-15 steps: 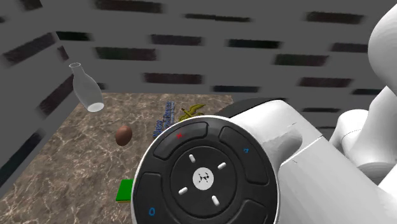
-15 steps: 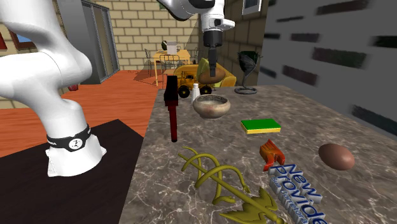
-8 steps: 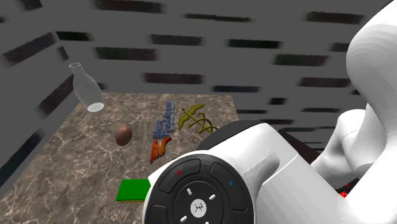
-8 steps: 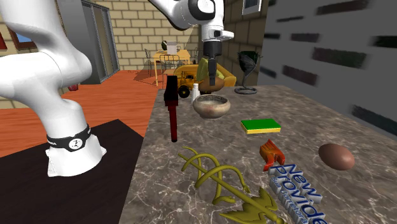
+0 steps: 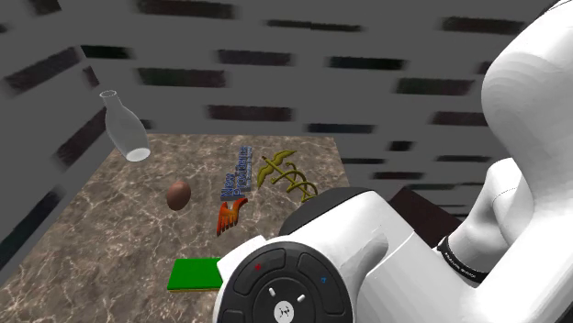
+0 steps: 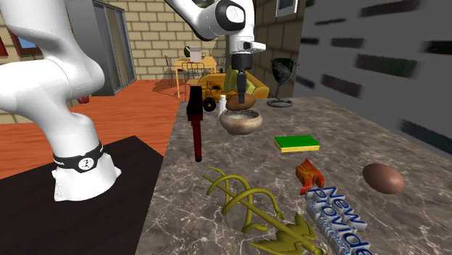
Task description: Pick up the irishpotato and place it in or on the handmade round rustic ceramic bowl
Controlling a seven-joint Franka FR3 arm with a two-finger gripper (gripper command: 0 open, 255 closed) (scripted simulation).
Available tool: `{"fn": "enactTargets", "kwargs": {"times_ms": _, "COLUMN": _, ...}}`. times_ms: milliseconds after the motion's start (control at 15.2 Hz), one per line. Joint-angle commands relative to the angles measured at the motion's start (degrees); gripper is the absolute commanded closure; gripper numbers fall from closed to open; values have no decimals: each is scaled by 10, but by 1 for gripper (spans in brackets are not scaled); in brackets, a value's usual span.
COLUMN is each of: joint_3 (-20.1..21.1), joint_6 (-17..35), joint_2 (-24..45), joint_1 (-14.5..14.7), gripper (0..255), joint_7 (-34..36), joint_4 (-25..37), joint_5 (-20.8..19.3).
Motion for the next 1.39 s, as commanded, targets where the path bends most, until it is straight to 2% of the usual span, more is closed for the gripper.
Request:
{"fn": "enactTargets", "kwargs": {"times_ms": 0, "joint_3": 0, "joint_6": 0, "joint_2": 0, "joint_1": 0, "gripper": 255, "joint_7": 0, "joint_4": 0, "joint_5": 0}}
{"fn": "enactTargets", "kwargs": {"times_ms": 132, "joint_3": 0, "joint_6": 0, "joint_2": 0, "joint_1": 0, "gripper": 255, "joint_7": 0, "joint_4": 0, "joint_5": 0}}
{"fn": "enactTargets", "kwargs": {"times_ms": 198, "joint_3": 0, "joint_6": 0, "joint_2": 0, "joint_1": 0, "gripper": 0, "joint_7": 0, "joint_4": 0, "joint_5": 0}}
{"fn": "enactTargets", "kwargs": {"times_ms": 528, "joint_3": 0, "joint_6": 0, "joint_2": 0, "joint_1": 0, "gripper": 0, "joint_7": 0, "joint_4": 0, "joint_5": 0}}
{"fn": "enactTargets", "kwargs": {"times_ms": 792, "joint_3": 11, "joint_6": -63, "joint_2": -30, "joint_1": 0, "gripper": 0, "joint_7": -23, "joint_4": 46, "joint_5": 35}}
{"fn": "enactTargets", "kwargs": {"times_ms": 1320, "joint_3": 11, "joint_6": -63, "joint_2": -30, "joint_1": 0, "gripper": 0, "joint_7": -23, "joint_4": 46, "joint_5": 35}}
